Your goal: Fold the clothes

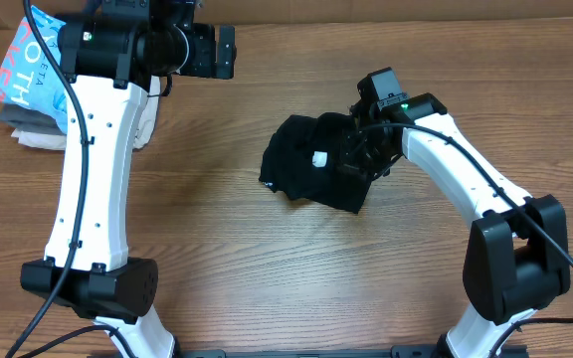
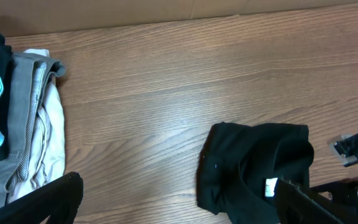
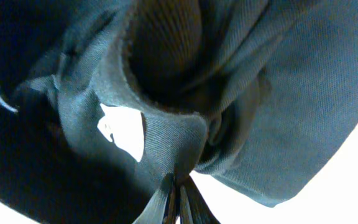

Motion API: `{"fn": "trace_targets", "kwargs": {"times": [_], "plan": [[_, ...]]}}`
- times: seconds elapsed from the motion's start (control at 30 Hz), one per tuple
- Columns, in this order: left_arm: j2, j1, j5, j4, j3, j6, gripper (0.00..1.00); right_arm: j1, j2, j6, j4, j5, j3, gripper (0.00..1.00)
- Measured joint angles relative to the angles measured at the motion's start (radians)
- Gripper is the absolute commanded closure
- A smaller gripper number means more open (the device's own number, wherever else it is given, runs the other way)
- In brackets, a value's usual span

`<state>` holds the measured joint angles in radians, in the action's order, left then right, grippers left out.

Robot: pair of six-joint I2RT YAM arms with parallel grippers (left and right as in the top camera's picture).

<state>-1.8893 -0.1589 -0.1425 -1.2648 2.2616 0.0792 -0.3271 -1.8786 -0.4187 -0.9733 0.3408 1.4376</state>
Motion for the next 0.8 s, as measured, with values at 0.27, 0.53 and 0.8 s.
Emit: {"fn": "trace_targets", "kwargs": {"times": [0.27, 0.53, 0.8], "plan": [[0.0, 0.0, 0.0, 0.013, 0.0, 0.0, 0.0, 0.116, 0.006, 0.012, -0.164, 0.009, 0.0, 0.96], [-0.003, 0.0, 0.0, 0.022, 0.0, 0.0, 0.0, 0.264, 0.076, 0.08, -0.269, -0.043, -0.017, 0.96], [-0.077, 0.0, 0.0, 0.002, 0.0, 0.0, 0.0, 0.264, 0.08, 0.103, -0.205, -0.067, -0.197, 0.79]]}}
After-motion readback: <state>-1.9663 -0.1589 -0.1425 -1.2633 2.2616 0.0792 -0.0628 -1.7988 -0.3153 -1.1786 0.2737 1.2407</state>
